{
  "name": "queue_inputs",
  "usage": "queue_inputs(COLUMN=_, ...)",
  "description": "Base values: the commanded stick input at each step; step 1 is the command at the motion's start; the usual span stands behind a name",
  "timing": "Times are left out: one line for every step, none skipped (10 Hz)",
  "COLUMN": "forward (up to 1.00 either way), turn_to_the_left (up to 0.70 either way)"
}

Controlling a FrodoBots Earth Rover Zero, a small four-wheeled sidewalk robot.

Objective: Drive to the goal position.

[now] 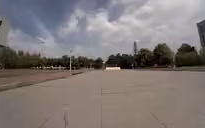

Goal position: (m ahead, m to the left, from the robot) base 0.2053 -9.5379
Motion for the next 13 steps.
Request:
queue_inputs(forward=1.00, turn_to_the_left=0.00)
queue_inputs(forward=1.00, turn_to_the_left=0.00)
queue_inputs(forward=1.00, turn_to_the_left=0.00)
queue_inputs(forward=1.00, turn_to_the_left=-0.03)
queue_inputs(forward=1.00, turn_to_the_left=-0.09)
queue_inputs(forward=1.00, turn_to_the_left=-0.14)
queue_inputs(forward=1.00, turn_to_the_left=-0.19)
queue_inputs(forward=1.00, turn_to_the_left=-0.24)
queue_inputs(forward=1.00, turn_to_the_left=-0.32)
queue_inputs(forward=1.00, turn_to_the_left=-0.21)
queue_inputs(forward=1.00, turn_to_the_left=0.00)
queue_inputs(forward=1.00, turn_to_the_left=0.00)
queue_inputs(forward=1.00, turn_to_the_left=0.00)
